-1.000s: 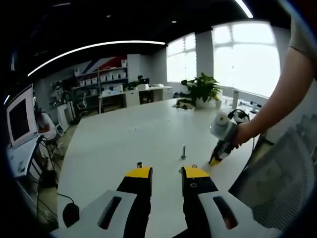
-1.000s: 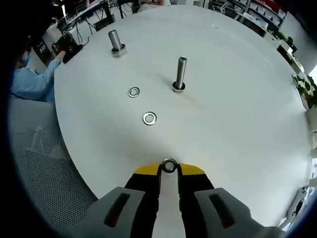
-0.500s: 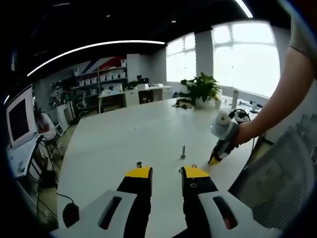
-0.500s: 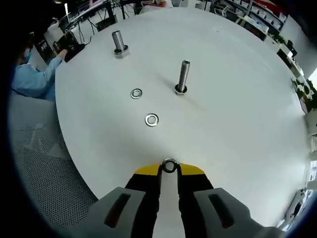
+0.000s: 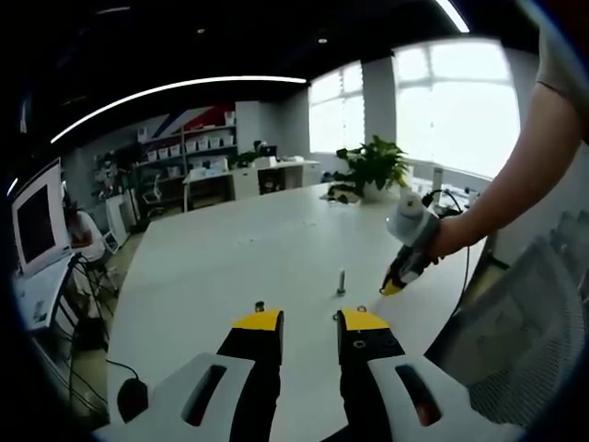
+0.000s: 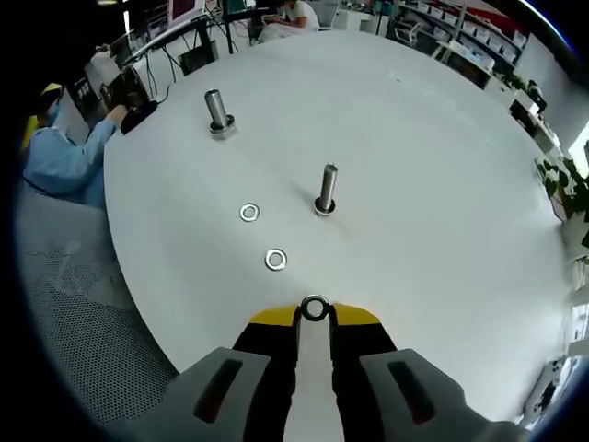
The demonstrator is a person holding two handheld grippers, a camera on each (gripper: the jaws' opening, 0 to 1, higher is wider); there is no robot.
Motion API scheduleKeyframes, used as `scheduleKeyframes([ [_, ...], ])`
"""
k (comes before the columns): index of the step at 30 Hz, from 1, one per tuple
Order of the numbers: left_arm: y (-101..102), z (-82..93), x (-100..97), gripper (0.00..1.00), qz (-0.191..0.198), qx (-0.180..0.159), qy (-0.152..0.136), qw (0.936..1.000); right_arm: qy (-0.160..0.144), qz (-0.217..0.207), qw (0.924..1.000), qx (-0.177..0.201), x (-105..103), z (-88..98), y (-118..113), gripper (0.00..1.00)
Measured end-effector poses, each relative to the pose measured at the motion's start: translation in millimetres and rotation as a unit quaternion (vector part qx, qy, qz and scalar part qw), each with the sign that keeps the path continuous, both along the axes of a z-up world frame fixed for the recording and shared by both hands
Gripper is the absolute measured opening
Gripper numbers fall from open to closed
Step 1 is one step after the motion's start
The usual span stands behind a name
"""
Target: Place the washer onto the threaded stud by aligning its center hole with the stud, sliding it down to the base, and recovering from edge contact or off-axis alignment until the washer reaches the visible bottom stop.
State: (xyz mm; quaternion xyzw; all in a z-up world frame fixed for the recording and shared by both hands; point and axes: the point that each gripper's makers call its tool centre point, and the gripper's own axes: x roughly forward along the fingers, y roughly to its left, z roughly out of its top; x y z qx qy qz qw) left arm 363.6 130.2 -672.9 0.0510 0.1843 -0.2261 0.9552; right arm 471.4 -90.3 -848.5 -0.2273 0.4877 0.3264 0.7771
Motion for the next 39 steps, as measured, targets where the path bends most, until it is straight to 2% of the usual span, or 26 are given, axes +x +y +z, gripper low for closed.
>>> scheduleKeyframes([
  [7, -0.2, -0.6, -0.1, 0.21, -0.001, 0.002, 0.001, 1.0000, -0.016, -0.005, 0.9998, 0.014, 12.3, 14.7, 7.2, 0.14],
  [17, 0.7, -0.8, 0.1, 0.21, 0.001, 0.003, 0.000, 1.0000, -0.030, -0.001, 0.9993, 0.023, 28.2, 25.5, 18.8, 0.14],
  [39, 2.1, -0.4, 0.5, 0.21, 0.004, 0.003, -0.001, 1.0000, -0.043, 0.006, 0.9986, 0.029, 48.1, 35.8, 33.5, 0.14],
])
